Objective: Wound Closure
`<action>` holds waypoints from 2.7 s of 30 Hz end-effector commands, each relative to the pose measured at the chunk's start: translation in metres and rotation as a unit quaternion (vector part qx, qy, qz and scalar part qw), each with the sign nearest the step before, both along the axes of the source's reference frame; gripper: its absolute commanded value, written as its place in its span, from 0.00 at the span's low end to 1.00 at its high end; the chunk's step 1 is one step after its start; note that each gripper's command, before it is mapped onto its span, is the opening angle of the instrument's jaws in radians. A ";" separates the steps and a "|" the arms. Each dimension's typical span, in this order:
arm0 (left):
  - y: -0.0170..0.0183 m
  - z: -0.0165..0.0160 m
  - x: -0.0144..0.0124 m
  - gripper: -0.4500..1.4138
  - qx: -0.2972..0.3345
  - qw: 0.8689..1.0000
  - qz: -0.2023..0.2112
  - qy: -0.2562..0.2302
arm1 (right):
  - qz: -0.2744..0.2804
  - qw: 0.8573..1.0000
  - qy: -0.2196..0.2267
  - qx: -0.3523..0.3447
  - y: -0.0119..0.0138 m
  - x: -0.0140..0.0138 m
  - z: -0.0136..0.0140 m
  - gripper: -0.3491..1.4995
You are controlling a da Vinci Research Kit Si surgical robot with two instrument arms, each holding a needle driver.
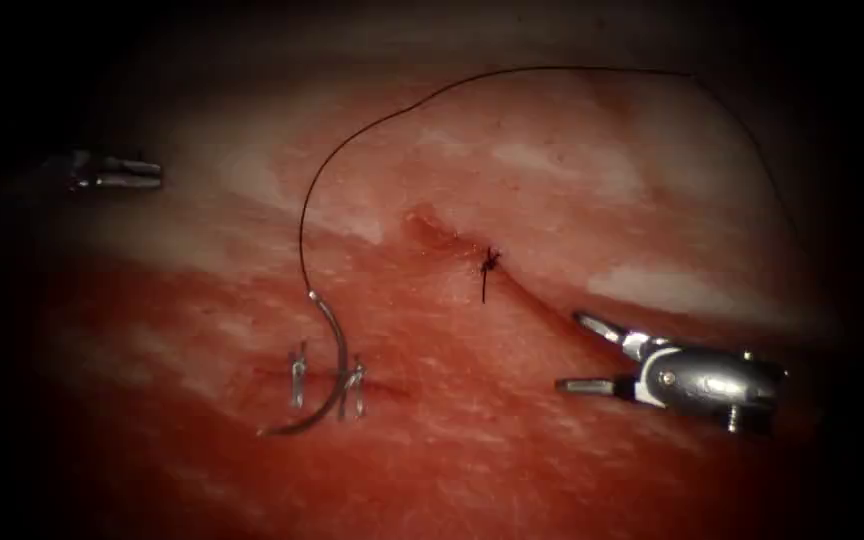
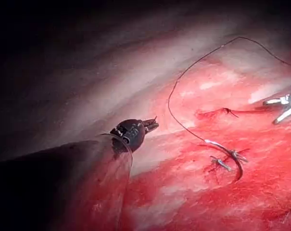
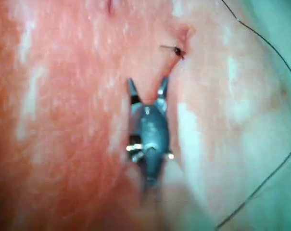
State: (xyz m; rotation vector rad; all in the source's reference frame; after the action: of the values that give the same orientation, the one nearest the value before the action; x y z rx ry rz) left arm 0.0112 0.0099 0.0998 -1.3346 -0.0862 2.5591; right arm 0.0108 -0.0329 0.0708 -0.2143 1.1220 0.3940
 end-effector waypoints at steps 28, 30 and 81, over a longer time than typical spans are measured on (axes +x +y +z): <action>-0.0018 0.0156 0.0056 0.71 0.194 0.974 -0.102 0.048 | 0.045 0.998 -0.038 0.029 0.0000 -0.0015 -0.0001 0.89; -0.0016 0.0143 0.0064 0.70 0.196 0.973 -0.110 0.044 | 0.046 0.998 -0.036 0.032 0.0000 -0.0015 -0.0001 0.89; -0.0147 -0.0030 -0.0174 0.66 0.294 0.951 -0.071 0.065 | 0.062 0.995 0.022 0.081 -0.0009 0.0009 -0.0062 0.92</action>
State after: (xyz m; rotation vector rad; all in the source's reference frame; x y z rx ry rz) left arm -0.0056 -0.0046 0.0962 -0.8781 -0.6341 2.2343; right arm 0.0109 -0.0337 0.0639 -0.1357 1.1159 0.6032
